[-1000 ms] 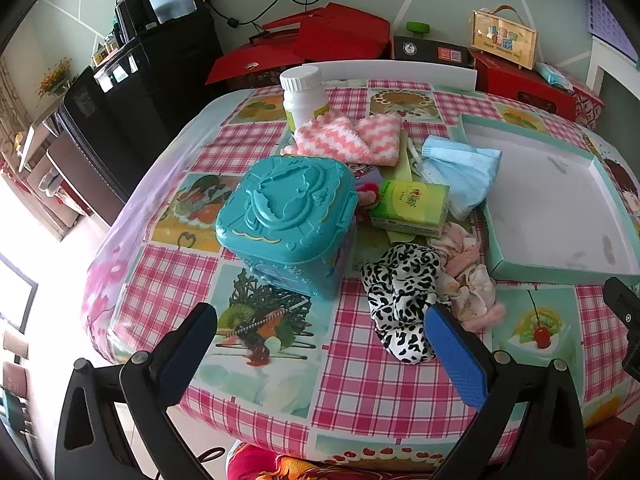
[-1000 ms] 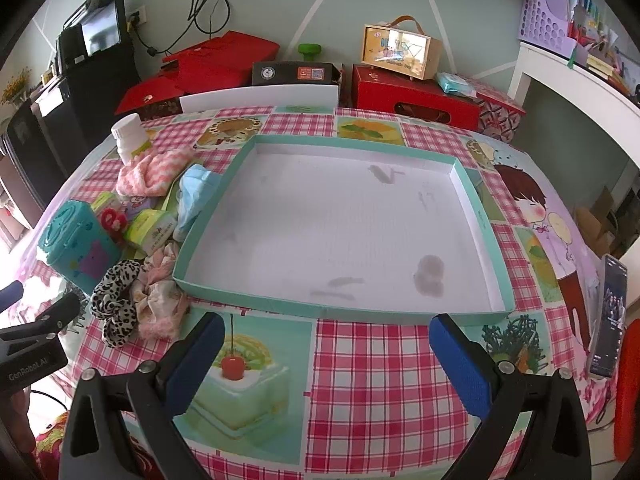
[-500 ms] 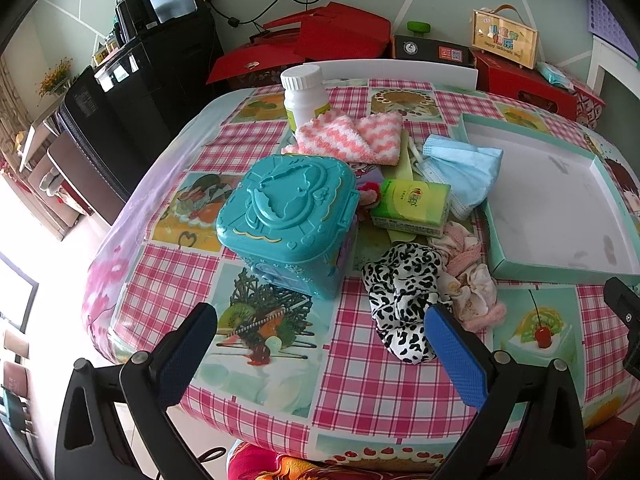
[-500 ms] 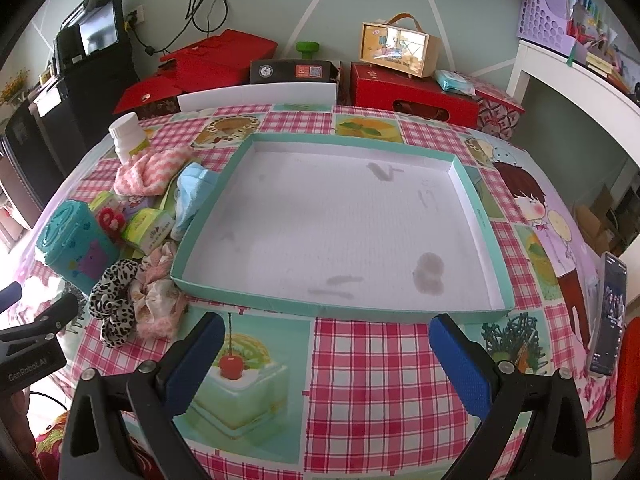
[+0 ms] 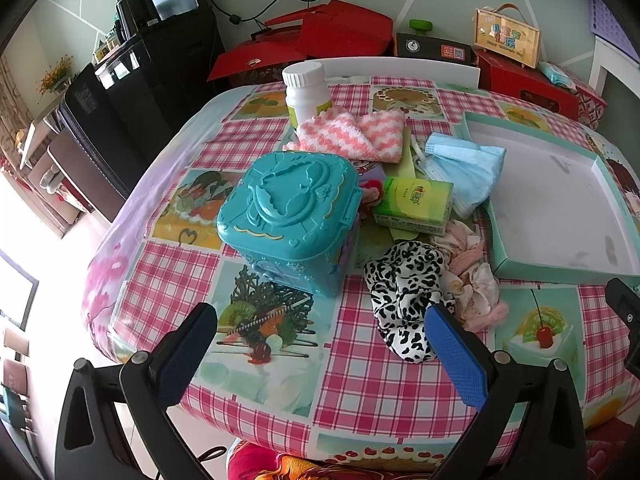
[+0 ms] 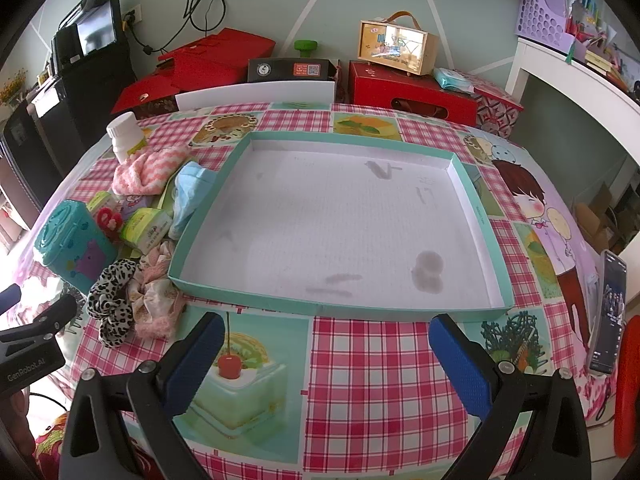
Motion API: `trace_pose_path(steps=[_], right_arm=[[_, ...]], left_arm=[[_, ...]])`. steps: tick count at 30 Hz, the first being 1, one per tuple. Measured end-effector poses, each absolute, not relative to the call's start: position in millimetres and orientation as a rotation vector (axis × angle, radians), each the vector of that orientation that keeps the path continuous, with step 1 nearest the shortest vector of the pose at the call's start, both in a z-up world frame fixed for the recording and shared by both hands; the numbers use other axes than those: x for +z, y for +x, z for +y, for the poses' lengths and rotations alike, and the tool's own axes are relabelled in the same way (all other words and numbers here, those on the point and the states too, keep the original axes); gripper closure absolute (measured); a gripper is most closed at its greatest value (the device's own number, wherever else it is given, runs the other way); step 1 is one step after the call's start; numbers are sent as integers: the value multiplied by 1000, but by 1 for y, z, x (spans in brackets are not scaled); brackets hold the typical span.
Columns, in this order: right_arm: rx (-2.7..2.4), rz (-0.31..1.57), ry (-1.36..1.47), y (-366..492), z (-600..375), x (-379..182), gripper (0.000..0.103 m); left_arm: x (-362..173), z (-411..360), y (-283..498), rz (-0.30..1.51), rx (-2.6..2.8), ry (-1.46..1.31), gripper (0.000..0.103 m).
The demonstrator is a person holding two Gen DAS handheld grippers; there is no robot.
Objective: Organize soft objects
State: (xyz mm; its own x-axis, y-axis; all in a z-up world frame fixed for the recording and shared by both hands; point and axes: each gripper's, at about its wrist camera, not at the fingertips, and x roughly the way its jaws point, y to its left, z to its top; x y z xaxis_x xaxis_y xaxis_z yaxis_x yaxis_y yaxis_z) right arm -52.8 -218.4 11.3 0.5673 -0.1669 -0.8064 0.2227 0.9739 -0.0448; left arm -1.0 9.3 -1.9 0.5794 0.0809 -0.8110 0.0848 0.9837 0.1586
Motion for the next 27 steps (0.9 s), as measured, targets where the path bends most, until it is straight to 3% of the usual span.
trace_pose_path(steps=[27], right_arm=[[-220,956,21,-50,-210,10,0]], left_arm=[[11,21,2,955,-122,60,0]])
